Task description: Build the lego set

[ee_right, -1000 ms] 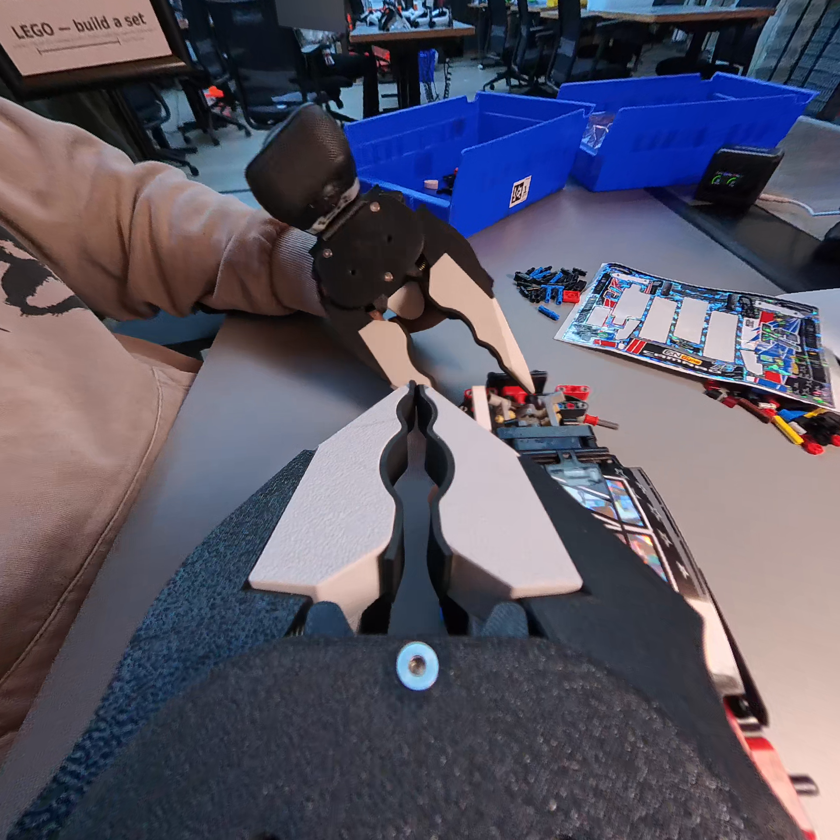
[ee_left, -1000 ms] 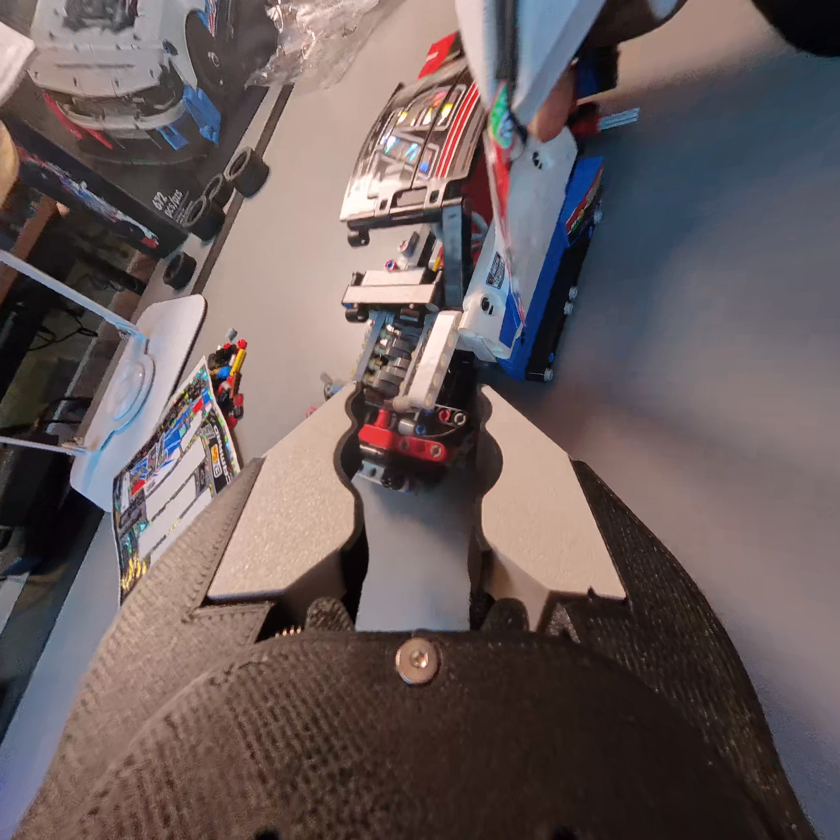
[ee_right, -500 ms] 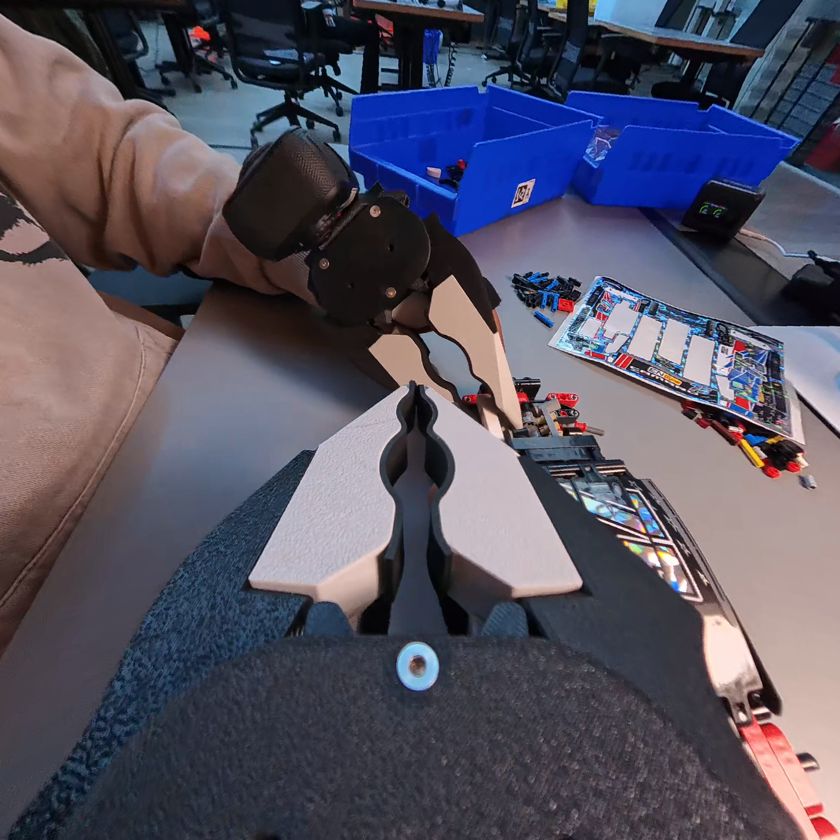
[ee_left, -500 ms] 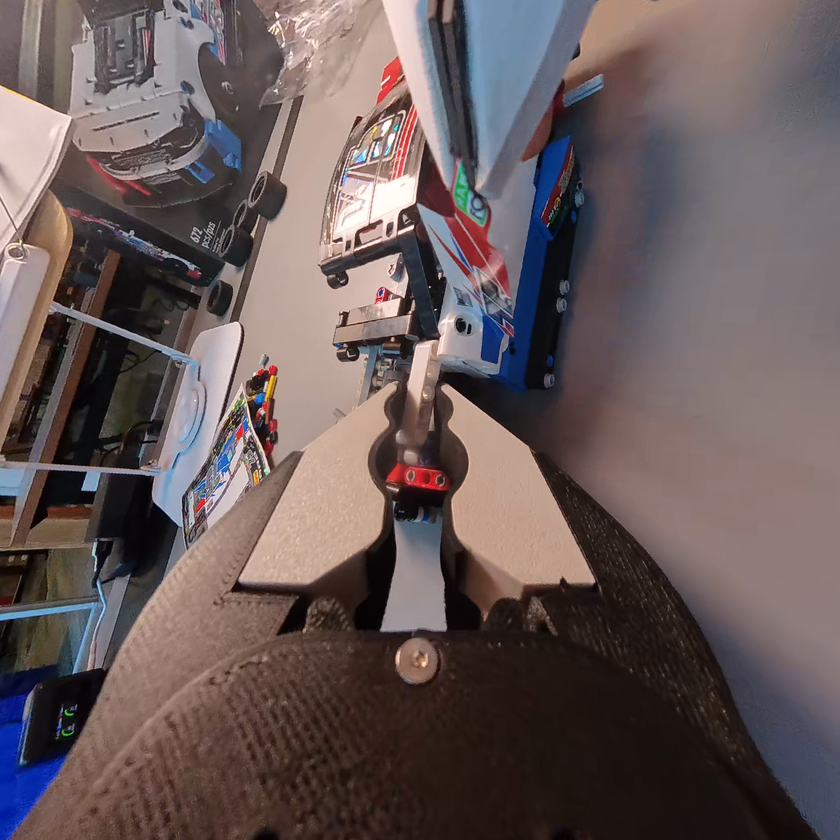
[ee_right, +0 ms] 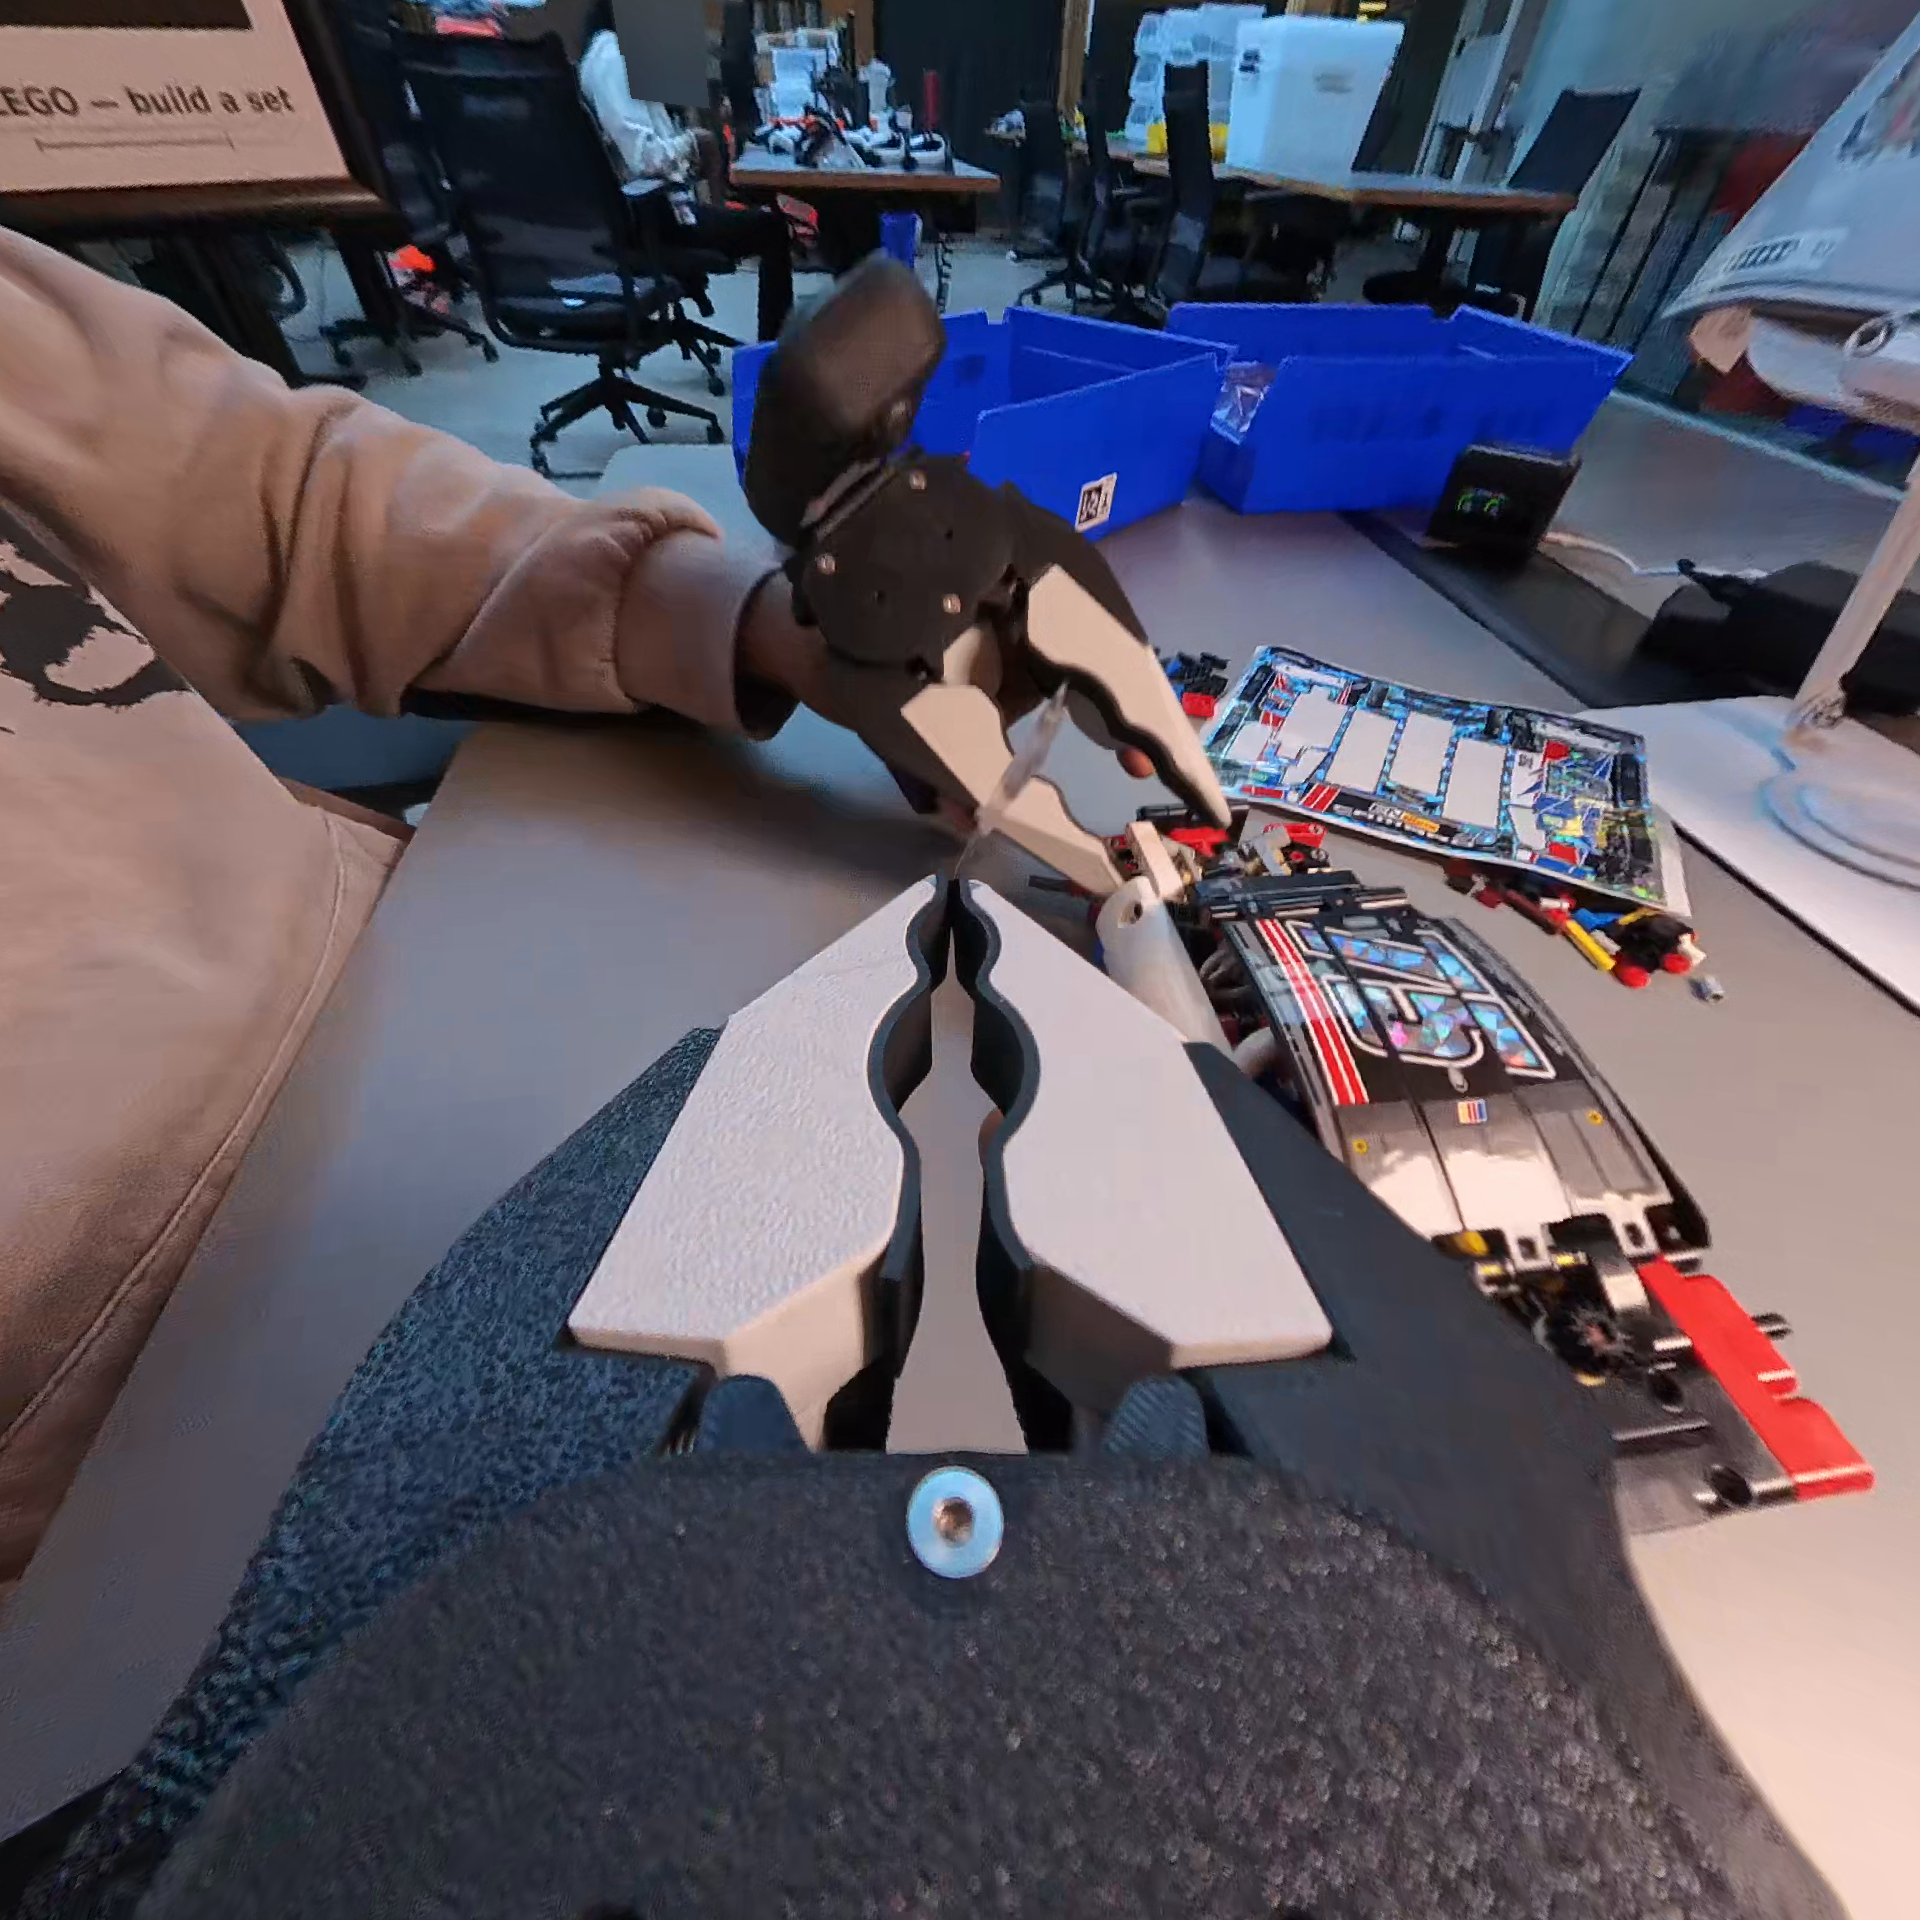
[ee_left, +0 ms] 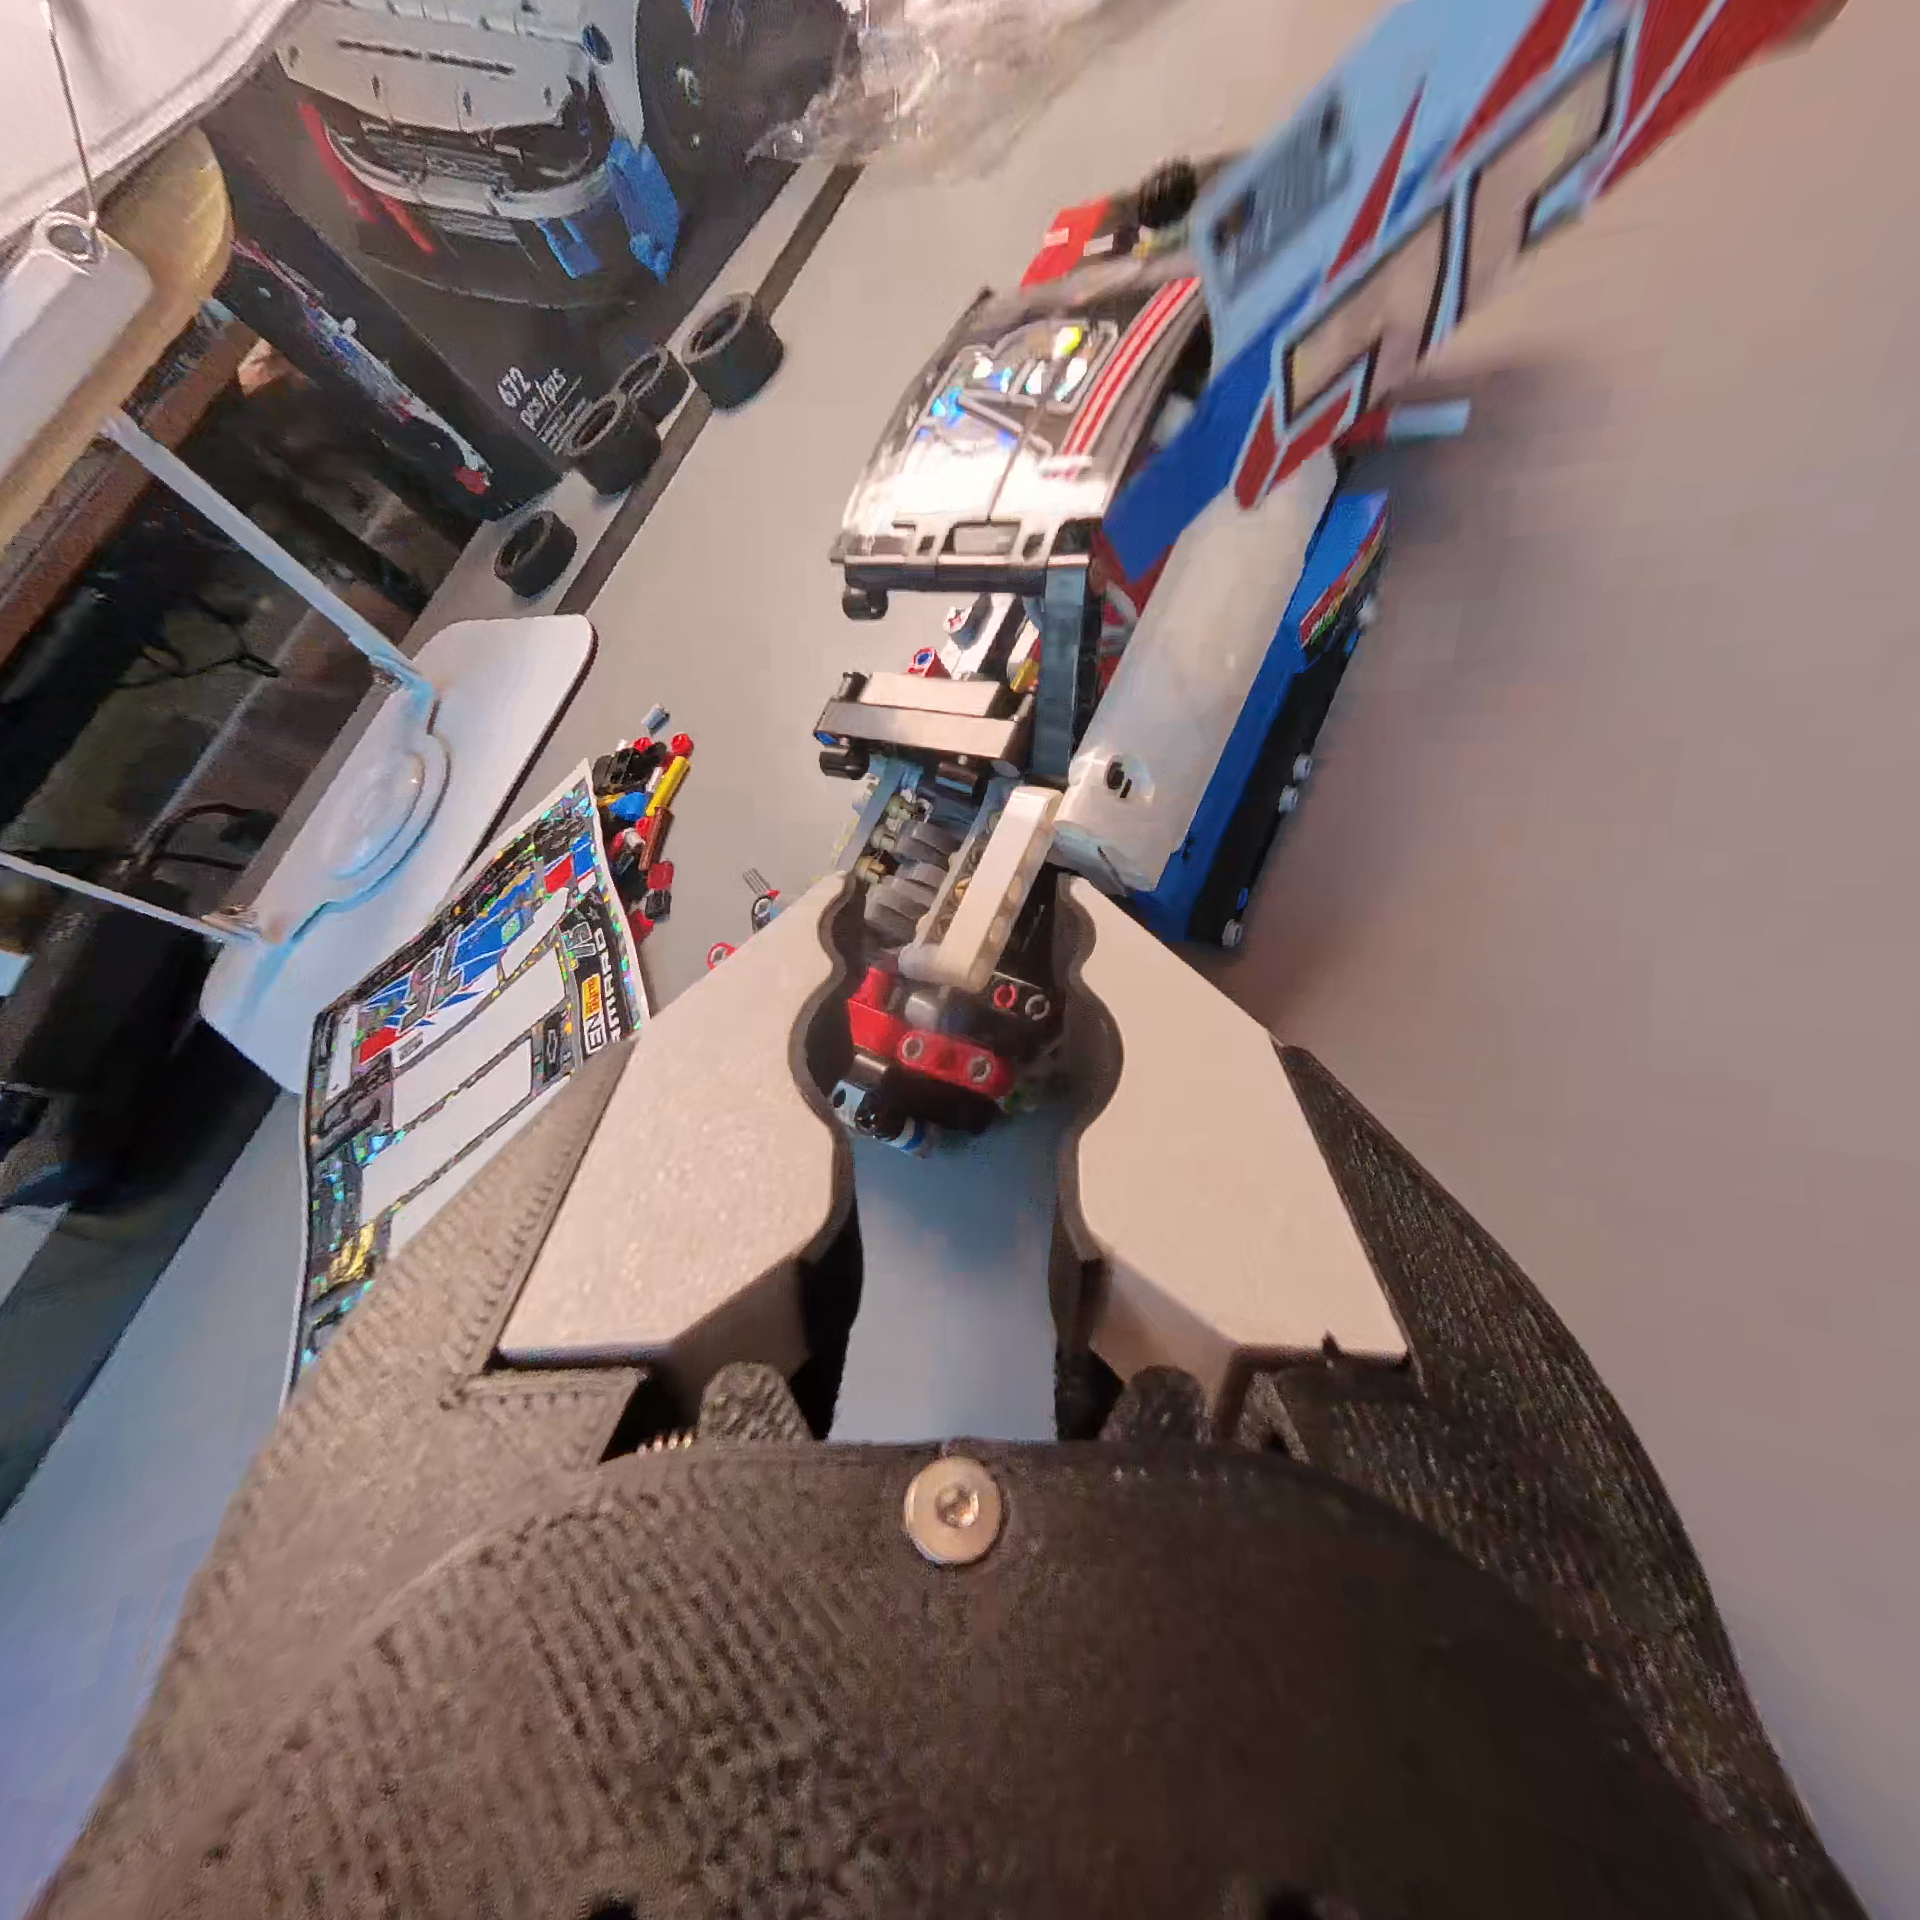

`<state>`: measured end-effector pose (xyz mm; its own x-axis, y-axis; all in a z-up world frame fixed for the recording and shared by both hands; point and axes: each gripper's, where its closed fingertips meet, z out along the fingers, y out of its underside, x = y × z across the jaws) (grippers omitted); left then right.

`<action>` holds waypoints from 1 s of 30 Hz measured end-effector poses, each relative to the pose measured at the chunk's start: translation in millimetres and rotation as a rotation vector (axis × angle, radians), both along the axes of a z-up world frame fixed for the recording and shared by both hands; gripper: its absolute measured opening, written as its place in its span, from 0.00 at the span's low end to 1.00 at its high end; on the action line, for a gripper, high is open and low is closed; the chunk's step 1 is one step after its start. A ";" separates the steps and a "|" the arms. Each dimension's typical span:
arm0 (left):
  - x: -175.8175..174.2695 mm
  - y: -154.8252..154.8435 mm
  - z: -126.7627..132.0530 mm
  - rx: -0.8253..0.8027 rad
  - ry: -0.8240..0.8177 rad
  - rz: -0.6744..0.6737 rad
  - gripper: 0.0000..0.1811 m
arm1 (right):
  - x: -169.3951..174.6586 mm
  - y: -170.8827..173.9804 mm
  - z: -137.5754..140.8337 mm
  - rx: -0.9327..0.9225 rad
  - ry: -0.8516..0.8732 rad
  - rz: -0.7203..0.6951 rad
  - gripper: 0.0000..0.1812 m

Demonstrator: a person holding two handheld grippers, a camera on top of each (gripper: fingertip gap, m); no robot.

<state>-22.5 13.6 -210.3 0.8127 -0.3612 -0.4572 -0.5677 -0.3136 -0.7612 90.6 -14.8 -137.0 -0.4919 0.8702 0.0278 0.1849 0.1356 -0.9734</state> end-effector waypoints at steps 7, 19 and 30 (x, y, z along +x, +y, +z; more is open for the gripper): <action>37.2 -44.5 24.2 -0.066 -0.450 -0.275 0.18 | -0.8 -10.3 -21.1 0.047 -0.066 0.033 0.00; 50.4 -54.1 27.0 -0.129 -0.642 -0.363 0.06 | 1.3 -2.7 -33.1 0.051 -0.109 0.016 0.00; 48.3 -48.5 21.2 -0.127 -0.619 -0.332 0.05 | 1.0 -3.1 -36.2 0.050 -0.122 0.015 0.00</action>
<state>25.8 -35.0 -189.1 0.7476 -0.6542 0.1146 -0.1238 -0.3068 -0.9437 91.6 -17.9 -173.2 -0.5075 0.8616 0.0102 0.2993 0.1874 -0.9356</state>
